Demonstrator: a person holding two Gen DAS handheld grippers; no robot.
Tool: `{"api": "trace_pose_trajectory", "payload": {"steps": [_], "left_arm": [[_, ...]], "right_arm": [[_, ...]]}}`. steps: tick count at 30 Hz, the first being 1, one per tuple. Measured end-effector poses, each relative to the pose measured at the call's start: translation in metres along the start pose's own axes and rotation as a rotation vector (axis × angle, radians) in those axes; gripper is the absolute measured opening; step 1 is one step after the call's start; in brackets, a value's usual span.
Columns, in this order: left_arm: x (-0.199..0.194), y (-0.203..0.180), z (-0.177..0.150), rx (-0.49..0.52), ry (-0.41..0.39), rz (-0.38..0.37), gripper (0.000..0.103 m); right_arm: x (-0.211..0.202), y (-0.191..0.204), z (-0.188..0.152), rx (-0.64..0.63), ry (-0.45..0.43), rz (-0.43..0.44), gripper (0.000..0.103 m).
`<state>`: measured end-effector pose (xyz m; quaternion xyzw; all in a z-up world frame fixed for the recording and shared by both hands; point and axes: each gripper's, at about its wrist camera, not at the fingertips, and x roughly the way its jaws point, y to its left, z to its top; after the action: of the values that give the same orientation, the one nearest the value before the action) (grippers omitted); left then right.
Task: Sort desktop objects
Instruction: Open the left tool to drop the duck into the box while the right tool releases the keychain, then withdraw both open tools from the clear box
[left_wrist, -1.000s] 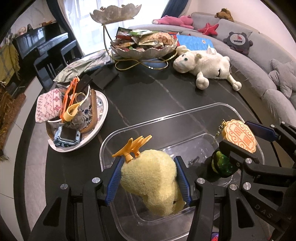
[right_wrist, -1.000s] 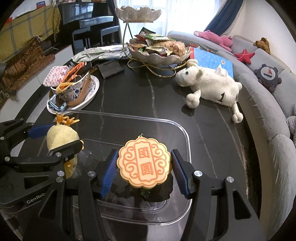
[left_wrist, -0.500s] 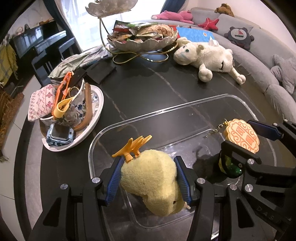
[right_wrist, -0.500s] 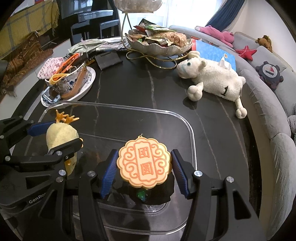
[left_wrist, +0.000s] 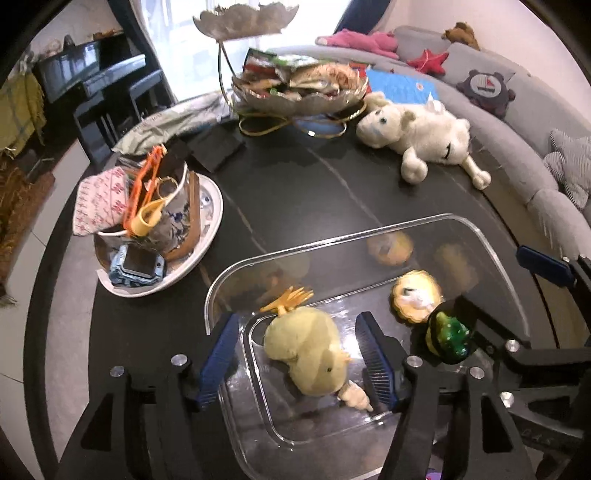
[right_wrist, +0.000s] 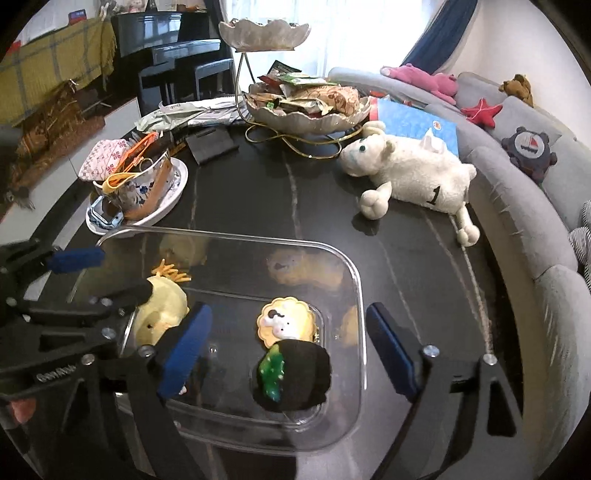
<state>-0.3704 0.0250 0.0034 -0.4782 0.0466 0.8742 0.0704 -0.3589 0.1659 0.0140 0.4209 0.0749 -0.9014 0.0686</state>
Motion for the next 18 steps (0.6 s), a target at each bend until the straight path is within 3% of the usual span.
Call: {"api": "trace_pose_trajectory", "payload": {"steps": [5,18], "left_arm": [[-0.028,0.000,-0.011,0.018,-0.052,0.006,0.063],[-0.084,-0.004,-0.039,0.012,-0.090,0.024,0.063]], "right_arm": [[-0.020,0.004,-0.006,-0.012,-0.026,0.021,0.085],[-0.073,0.013,-0.026,-0.005,-0.080,0.047,0.088]]}}
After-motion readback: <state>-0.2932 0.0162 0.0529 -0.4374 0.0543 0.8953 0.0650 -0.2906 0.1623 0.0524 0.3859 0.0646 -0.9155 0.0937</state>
